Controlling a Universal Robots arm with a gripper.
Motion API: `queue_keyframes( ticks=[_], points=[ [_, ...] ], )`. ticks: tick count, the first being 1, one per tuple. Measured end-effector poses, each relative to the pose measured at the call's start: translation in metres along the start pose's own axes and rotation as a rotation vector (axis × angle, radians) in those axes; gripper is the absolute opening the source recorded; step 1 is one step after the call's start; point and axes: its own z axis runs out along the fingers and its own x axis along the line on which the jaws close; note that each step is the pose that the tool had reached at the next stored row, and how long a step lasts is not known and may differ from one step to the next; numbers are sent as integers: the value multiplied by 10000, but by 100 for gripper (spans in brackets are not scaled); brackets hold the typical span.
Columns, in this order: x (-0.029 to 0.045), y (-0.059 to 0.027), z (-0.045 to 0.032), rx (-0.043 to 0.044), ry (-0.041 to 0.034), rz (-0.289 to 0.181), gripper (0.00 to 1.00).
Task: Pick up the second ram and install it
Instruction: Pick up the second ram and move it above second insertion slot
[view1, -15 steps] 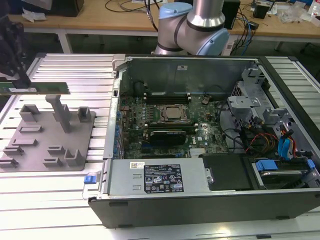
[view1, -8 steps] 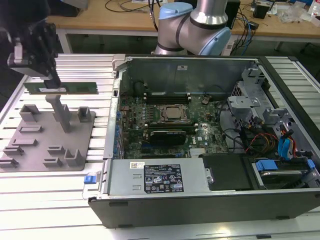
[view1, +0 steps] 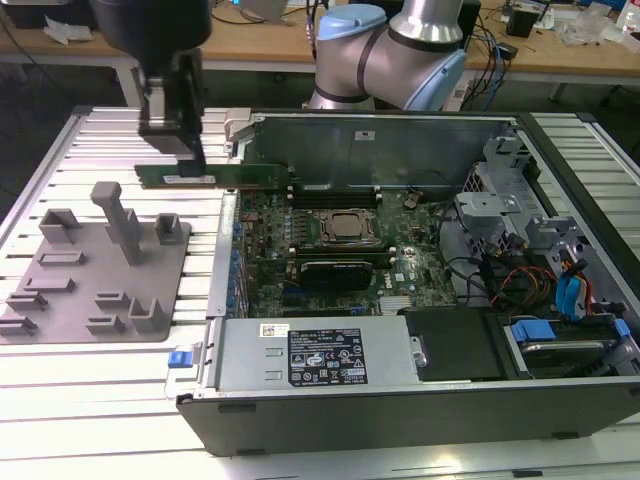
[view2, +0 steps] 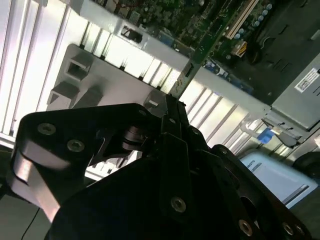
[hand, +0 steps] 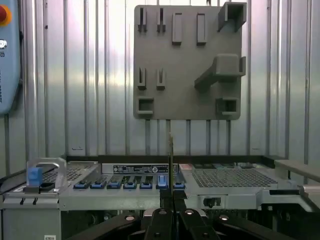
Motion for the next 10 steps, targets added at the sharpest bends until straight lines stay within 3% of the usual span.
queue_keyframes(
  ticks=[5, 8, 10],
  points=[
    [0, -381, 8, -11, 0, 1, 9],
    [0, -665, 19, -15, 0, -1, 9],
    [0, -770, 27, -15, 0, 0, 9]
  ],
)
